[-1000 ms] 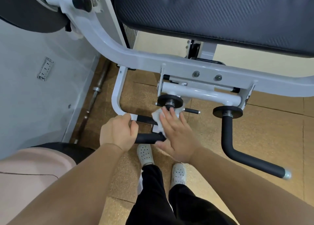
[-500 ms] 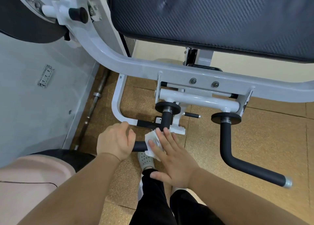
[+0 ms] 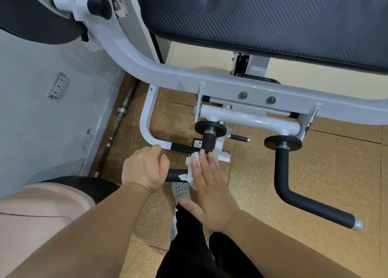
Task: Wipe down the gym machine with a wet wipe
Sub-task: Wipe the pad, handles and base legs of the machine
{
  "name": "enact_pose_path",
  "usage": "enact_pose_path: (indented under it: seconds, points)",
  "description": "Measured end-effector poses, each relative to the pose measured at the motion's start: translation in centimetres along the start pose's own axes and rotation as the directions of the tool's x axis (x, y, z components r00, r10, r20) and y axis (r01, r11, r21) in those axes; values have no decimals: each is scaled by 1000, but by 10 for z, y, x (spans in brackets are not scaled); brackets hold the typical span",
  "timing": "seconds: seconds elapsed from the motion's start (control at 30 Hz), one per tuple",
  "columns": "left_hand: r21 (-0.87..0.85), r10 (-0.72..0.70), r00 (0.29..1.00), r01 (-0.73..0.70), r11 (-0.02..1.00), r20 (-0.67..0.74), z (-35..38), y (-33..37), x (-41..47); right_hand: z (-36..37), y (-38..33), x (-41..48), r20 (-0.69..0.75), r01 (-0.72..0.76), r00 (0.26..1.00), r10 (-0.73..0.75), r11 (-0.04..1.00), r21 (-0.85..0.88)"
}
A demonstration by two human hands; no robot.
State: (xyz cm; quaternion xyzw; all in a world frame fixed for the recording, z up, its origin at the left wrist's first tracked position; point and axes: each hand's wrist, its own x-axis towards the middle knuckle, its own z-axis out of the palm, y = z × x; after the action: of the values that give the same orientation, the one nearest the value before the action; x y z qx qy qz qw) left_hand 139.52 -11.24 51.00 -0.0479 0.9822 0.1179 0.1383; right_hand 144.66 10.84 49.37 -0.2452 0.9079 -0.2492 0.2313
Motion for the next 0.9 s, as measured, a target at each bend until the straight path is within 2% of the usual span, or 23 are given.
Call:
enact_pose_path:
  seconds: [0.17,0.33,0.47,0.57,0.73,0.9]
  points:
    - [-5,12,1000,-12,1000,7,-1,-1,0,-26,35,41,-61,-20,998,20,1000,-8]
    - [-6,20,1000,-20,1000,17,-2,0,1,-16,13,27,-86,-17,996,18,1000,13]
    - [-7,28,1000,-28,1000,14,-2,0,0,0,2,-2,-11,59,998,-60,995,-83]
    - [-18,29,999,-29,999,19,-4,1,0,-14,21,14,37,113,993,-108,978,-177]
    - [-22,40,999,-39,999,21,-3,-1,0,-36,40,50,-47,21,999,-25,997,-79]
    - [-40,51,998,-50,998,34,-7,0,-1,-5,-3,31,-175,-115,978,114,993,5]
